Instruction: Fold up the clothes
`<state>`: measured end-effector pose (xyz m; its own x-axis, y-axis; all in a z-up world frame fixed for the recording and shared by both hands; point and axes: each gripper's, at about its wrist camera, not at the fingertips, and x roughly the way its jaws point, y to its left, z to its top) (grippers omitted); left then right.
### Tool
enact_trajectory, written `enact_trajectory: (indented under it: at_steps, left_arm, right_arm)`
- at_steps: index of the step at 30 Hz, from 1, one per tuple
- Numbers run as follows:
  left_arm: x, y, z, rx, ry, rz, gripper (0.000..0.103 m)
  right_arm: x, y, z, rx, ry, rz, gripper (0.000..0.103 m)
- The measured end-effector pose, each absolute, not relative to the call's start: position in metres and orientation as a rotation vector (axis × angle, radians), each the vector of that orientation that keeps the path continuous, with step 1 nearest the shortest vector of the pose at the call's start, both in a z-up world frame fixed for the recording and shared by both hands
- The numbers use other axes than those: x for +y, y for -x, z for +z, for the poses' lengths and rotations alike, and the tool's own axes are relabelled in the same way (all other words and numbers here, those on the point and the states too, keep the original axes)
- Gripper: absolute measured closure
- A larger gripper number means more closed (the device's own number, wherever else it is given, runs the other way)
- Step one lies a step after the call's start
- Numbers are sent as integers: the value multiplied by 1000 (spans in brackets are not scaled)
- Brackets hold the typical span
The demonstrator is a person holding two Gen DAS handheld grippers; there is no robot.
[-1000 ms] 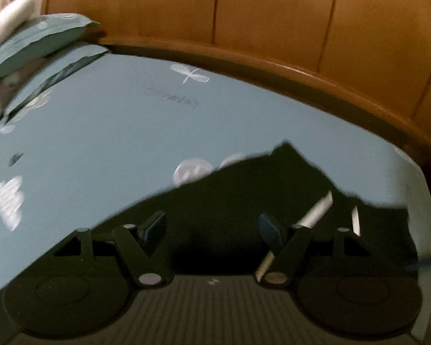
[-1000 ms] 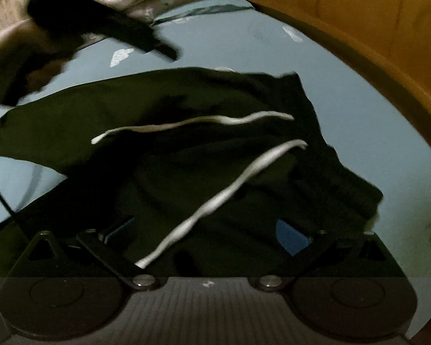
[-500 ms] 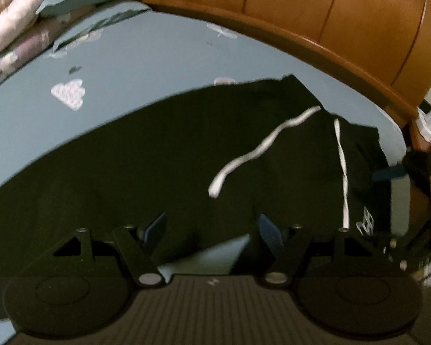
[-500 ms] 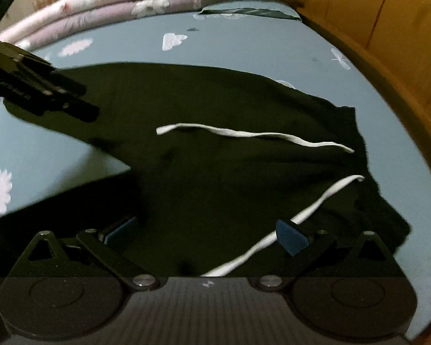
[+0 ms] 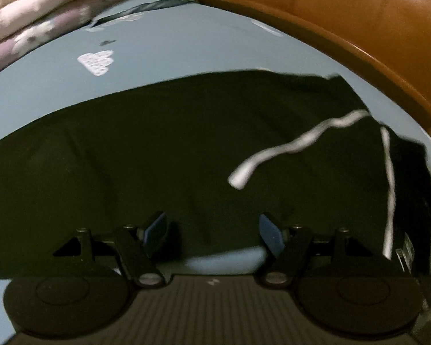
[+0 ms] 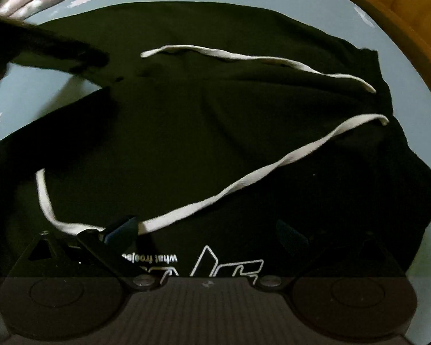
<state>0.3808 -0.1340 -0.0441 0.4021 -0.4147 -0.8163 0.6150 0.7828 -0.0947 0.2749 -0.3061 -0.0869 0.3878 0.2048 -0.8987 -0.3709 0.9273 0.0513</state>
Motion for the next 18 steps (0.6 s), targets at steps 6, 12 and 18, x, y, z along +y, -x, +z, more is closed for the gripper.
enact_trajectory:
  at_steps: [6, 12, 18]
  left_arm:
    - [-102, -426, -62, 997, -155, -493, 31]
    - [-64, -423, -63, 1098, -193, -487, 31]
    - [-53, -451, -54, 1021, -151, -444, 31]
  right_arm:
    - [-307, -275, -86, 1131, 150, 358, 0]
    - [-304, -276, -86, 1147, 158, 342, 0]
    - [-300, -285, -87, 1176, 169, 338, 0]
